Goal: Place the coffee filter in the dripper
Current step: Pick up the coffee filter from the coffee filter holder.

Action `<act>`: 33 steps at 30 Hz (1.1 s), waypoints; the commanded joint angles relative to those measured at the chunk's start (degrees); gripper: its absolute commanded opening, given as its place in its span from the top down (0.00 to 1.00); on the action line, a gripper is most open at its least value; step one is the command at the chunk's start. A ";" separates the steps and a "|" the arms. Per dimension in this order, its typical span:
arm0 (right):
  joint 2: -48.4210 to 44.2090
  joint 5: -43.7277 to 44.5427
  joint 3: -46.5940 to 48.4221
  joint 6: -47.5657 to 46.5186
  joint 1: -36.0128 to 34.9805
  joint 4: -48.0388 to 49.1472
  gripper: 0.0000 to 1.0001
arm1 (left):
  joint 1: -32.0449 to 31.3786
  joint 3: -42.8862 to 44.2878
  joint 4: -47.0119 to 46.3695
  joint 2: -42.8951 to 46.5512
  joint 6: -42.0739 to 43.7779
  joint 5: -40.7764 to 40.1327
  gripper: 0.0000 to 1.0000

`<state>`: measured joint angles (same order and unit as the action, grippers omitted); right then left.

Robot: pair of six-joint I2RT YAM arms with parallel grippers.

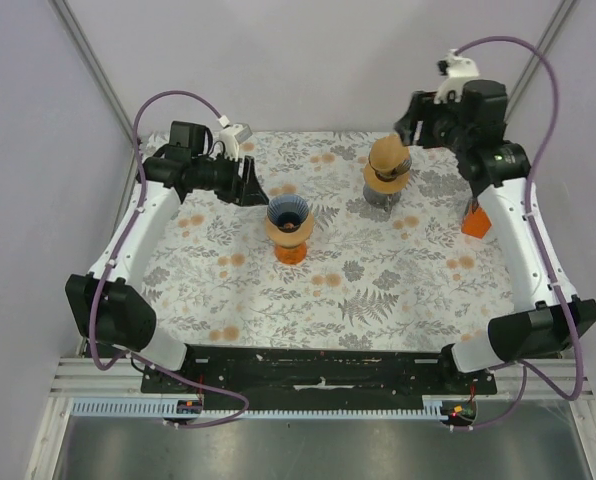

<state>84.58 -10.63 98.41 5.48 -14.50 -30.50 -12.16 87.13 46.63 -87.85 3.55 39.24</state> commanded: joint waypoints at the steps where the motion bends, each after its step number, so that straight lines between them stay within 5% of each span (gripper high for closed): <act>1: -1.43 12.01 -1.63 5.07 11.67 -5.79 0.35 | 0.91 1.81 0.30 0.84 2.25 -2.77 0.36; 5: 1.99 21.95 -4.37 1.40 17.75 -5.88 0.40 | 1.88 1.02 0.65 1.98 2.51 -2.77 0.36; 12: 15.69 34.00 1.86 -7.93 18.46 -13.08 0.32 | 3.55 -0.30 0.57 2.69 2.16 -2.24 0.36; 17: 20.80 41.03 3.81 -10.92 18.72 -14.41 0.53 | 4.43 -0.03 0.48 2.77 1.72 -1.54 0.37; 33: 25.38 42.11 3.72 -15.41 19.86 -14.50 0.67 | 6.71 -0.82 0.04 3.65 0.23 0.75 0.39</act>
<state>109.21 30.87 99.70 -8.49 4.51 -45.50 -5.74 86.80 47.64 -86.54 4.05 37.91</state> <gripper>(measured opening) 0.330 0.611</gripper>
